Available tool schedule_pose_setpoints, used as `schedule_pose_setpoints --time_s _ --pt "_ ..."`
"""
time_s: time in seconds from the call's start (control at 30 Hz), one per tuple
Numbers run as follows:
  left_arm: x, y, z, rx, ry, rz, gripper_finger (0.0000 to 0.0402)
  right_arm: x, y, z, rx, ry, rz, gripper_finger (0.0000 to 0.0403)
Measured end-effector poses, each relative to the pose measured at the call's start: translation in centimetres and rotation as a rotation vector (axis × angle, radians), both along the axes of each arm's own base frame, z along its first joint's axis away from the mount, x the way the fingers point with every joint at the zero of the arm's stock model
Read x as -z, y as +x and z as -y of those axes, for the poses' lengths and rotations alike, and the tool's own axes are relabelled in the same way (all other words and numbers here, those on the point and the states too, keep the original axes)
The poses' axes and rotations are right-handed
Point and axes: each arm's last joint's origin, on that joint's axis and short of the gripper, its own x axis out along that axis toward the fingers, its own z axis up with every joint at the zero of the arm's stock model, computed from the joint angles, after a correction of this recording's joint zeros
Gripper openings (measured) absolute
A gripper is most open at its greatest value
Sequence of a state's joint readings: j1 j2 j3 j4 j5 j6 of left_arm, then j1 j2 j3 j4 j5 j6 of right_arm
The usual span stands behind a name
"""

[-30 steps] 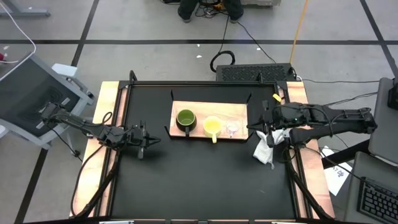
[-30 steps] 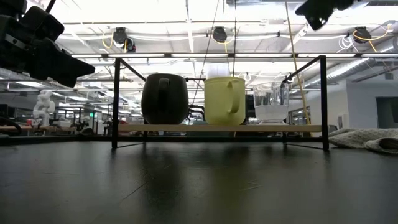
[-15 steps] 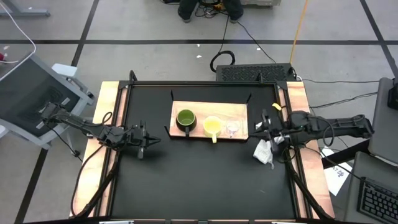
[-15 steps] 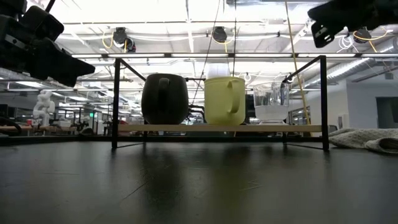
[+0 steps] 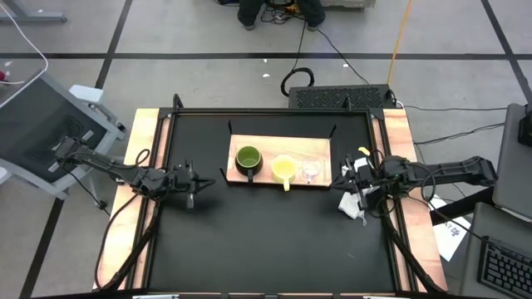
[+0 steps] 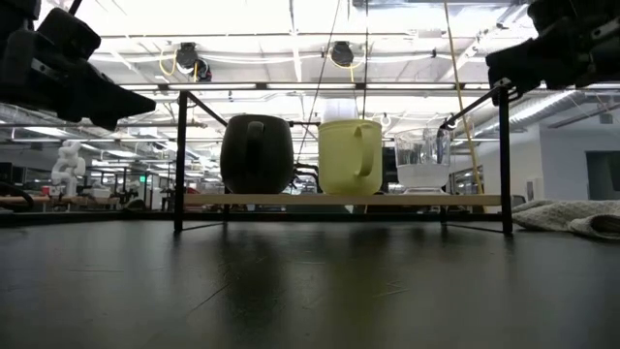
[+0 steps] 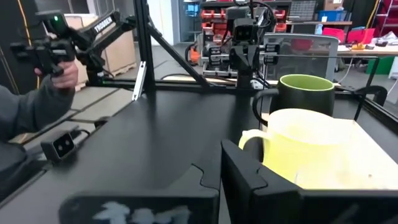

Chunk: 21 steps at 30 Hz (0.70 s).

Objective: Stack small to large cups/mugs on shelf
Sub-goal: Return to Home Position

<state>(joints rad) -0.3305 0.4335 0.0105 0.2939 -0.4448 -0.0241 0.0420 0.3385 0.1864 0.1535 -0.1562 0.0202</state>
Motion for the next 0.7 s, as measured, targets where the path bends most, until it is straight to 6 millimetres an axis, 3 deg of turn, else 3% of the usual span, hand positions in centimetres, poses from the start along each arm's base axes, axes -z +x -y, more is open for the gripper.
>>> schedule_pose_setpoints --time_s 0.4,0.7 --pt "-0.1 0.2 -0.8 0.012 0.057 -0.003 0.0003 2.4 -0.2 0.3 0.045 -0.063 0.018 0.0000" --pt "-0.2 0.5 -2.4 0.033 -0.002 0.013 0.0001 2.0 -0.2 0.9 0.092 -0.036 0.073 0.0000"
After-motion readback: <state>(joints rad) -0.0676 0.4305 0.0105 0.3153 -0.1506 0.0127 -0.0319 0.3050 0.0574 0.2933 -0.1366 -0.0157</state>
